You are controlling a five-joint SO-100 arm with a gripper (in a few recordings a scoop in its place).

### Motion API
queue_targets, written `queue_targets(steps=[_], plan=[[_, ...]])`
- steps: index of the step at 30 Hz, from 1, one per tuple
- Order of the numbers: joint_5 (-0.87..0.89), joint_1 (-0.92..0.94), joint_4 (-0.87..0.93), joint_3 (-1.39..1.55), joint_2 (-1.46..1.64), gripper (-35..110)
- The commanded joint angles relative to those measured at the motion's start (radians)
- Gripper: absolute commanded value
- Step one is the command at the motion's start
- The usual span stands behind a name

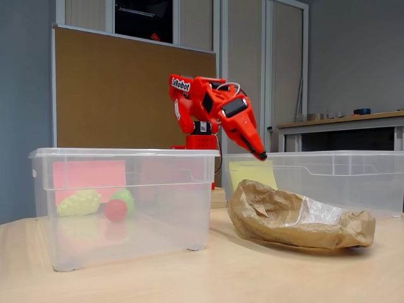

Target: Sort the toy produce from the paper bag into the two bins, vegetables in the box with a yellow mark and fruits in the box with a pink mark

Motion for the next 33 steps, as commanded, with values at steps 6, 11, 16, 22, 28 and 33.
queue_targets(steps=[6, 11, 16, 22, 28, 33], plan=[[-0.006, 0.002, 0.086, 0.273, 0.466, 1], [-0.034, -0.021, 0.244, 0.281, 0.552, 6], [-0.052, 0.005, 0.407, 0.281, 0.604, 1], [-0.163, 0.002, 0.48, 0.281, 0.676, 0], [-0.267, -0.015, 0.73, 0.281, 0.787, 0], [-0.374, -0.051, 0.822, 0.281, 0.788, 0]])
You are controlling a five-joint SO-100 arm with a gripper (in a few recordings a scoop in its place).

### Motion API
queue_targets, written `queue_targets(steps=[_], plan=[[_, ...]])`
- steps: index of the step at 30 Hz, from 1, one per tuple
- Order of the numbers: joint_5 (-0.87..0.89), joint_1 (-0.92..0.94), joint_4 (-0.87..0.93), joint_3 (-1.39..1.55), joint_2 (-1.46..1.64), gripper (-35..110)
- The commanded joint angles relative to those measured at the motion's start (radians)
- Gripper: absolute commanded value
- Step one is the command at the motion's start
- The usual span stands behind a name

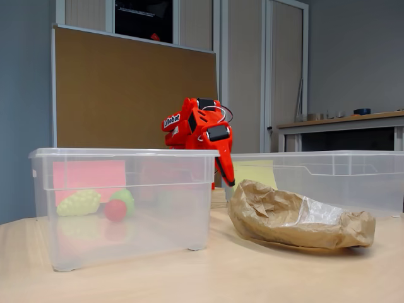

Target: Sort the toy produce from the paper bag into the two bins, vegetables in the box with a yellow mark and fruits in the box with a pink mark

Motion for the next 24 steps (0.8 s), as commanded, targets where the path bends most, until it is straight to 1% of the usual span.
queue_targets(steps=[1, 8, 24], plan=[[-0.089, -0.04, 0.029, -0.005, 0.017, 0], [-0.218, -0.041, 0.029, -0.005, 0.017, 0], [-0.221, -0.041, 0.031, -0.005, 0.017, 0]])
